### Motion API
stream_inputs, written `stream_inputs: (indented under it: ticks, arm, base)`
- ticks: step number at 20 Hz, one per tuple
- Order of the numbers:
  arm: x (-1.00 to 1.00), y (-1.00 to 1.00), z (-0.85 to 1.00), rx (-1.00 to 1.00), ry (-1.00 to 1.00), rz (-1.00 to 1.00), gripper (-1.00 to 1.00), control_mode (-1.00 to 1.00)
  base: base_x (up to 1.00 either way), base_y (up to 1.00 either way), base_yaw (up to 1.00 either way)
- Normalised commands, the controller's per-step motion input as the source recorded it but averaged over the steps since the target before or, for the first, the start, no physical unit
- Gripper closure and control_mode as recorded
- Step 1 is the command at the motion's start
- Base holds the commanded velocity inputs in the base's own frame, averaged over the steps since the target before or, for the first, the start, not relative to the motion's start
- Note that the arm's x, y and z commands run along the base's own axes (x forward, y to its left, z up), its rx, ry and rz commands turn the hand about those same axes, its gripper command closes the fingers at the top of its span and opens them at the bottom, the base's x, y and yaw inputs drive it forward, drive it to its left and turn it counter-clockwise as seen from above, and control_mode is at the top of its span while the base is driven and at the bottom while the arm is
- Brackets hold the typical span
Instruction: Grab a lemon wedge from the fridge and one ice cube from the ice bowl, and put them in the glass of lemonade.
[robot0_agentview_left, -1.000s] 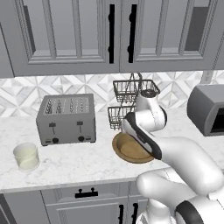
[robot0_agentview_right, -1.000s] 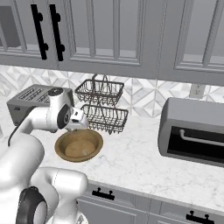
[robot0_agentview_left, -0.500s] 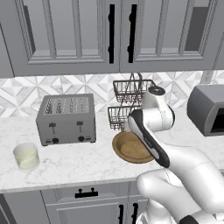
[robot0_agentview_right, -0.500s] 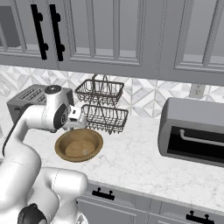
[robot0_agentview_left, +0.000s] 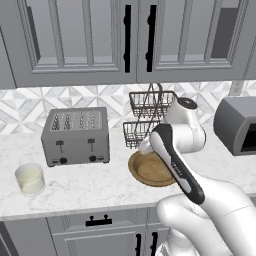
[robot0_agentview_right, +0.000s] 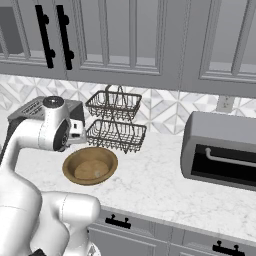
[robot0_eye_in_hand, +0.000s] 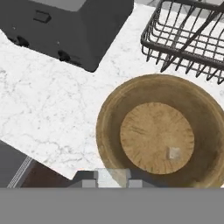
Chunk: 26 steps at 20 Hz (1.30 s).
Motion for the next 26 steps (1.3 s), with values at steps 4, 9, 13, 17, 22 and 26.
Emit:
stream_inputs:
  ticks: [4, 9, 13, 17, 22, 26]
  arm:
    - [0.00, 0.75, 0.28, 0.01, 0.06, 0.26, 1.00, -1.00]
    - [0.07, 1.00, 0.07, -0.04, 0.16, 0.37, 1.00, -1.00]
    - [0.24, 1.00, 0.00, -0.01, 0.08, 0.38, 1.00, -1.00]
    - [0.02, 1.00, 0.10, -0.03, 0.03, 0.40, 1.00, -1.00]
    - [-0.13, 0.99, 0.16, -0.07, 0.02, 0.30, 1.00, -1.00]
    - [-0.07, 0.79, 0.00, 0.00, -0.06, 0.08, 1.00, -1.00]
  base:
    - [0.00, 0.00, 0.00]
    - [0.00, 0.00, 0.00]
    - [0.00, 0.00, 0.00]
    - [0.00, 0.00, 0.00]
    - [0.00, 0.00, 0.00]
    - [0.00, 0.00, 0.00]
